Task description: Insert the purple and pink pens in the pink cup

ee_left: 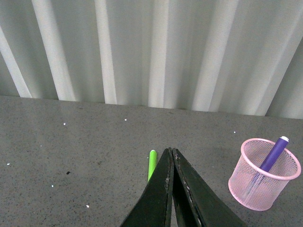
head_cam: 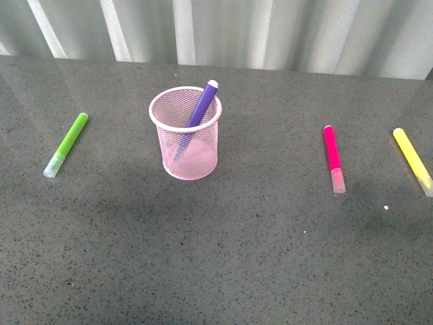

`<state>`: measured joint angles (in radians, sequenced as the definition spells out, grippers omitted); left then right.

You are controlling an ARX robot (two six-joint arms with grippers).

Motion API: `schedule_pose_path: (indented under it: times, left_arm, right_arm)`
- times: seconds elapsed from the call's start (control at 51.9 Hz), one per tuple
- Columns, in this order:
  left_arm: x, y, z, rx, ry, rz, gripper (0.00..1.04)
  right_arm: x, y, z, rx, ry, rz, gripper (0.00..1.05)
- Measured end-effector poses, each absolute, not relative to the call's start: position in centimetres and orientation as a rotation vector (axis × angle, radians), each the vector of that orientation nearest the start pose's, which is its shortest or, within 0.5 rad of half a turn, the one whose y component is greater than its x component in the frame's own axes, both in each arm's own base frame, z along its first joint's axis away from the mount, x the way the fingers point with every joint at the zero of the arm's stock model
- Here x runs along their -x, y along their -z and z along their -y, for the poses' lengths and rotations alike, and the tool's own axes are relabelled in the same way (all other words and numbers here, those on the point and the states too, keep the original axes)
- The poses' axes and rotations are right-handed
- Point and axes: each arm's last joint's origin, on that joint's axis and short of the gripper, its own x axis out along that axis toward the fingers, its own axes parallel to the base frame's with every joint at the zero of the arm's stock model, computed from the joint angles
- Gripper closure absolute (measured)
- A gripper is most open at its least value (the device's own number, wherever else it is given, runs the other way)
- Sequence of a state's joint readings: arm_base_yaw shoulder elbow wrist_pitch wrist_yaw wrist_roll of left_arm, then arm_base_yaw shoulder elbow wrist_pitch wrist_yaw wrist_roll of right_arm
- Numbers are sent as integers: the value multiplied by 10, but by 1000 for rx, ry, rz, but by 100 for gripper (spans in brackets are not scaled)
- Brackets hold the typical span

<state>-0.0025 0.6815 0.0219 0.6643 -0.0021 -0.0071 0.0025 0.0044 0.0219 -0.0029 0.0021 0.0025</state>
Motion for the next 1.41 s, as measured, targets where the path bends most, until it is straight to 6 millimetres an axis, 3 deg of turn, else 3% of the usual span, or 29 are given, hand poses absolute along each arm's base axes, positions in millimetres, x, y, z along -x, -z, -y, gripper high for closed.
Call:
schedule_pose_path:
  times: [1.021,1.137,1.407]
  left_arm:
    - [-108,-174,0,7,1,25,101]
    - [-97,-170,0,7,2,12,101]
    - [-97,-170,0,7,2,17,101]
  right_arm:
    - [-97,-170,0,-3,0,15,7]
    - [-97,-170,0,-3,0,15,7]
    - [-97,-170,0,-3,0,15,7]
